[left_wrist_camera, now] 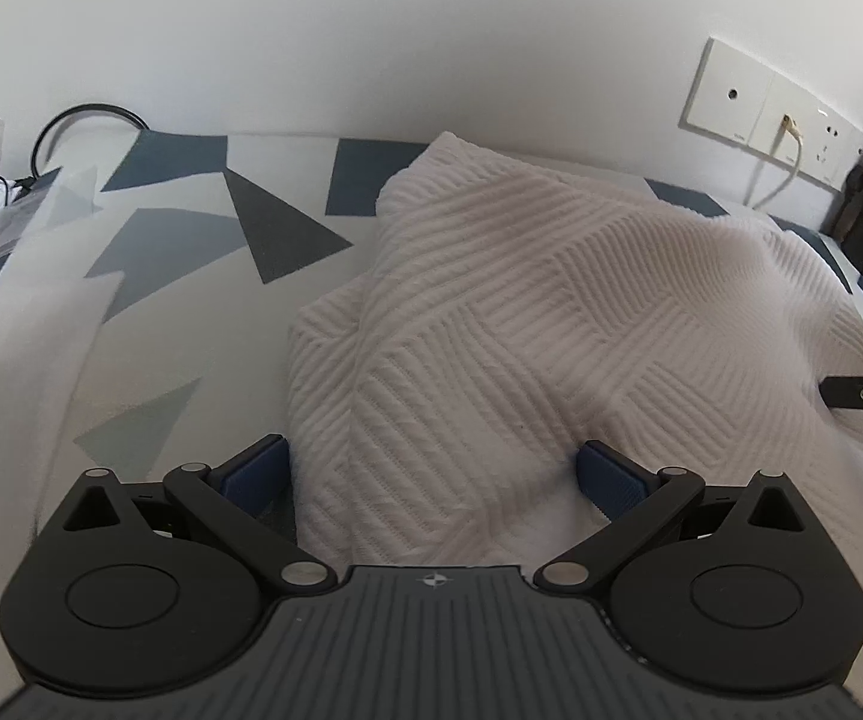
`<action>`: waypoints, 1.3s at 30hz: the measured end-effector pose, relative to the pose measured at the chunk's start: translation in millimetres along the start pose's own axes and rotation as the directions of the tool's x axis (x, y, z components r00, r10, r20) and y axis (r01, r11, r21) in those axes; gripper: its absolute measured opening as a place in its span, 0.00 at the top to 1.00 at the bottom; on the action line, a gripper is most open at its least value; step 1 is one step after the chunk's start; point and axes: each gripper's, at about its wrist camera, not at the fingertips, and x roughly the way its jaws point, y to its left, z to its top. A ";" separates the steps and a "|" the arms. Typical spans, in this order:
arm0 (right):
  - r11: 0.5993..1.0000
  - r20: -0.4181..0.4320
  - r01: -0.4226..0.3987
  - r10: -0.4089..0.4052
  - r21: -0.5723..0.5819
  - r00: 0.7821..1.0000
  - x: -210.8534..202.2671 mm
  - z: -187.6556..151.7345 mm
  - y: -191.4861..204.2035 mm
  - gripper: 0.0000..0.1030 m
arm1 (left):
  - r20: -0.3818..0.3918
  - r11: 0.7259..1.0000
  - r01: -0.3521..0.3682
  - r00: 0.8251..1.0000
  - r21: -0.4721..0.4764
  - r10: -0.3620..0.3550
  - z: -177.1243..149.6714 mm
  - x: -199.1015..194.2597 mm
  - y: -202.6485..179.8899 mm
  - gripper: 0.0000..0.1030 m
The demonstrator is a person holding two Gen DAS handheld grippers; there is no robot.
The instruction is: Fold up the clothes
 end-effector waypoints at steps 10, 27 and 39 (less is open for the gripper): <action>1.000 0.000 -0.014 0.014 -0.022 1.000 0.2 0.4 -1.4 0.01 | -0.009 1.000 0.004 1.000 0.022 -0.004 2.4 0.8 -0.4 0.00; 0.997 -0.036 -0.061 0.063 0.056 0.997 -3.4 10.1 -34.7 0.01 | -0.098 0.999 0.034 0.995 0.030 -0.031 15.4 3.3 3.5 0.00; 0.996 -0.093 -0.081 0.076 -0.049 0.993 -2.6 10.2 -45.7 0.01 | -0.206 0.996 0.070 0.977 0.062 -0.055 19.9 -2.4 17.1 0.00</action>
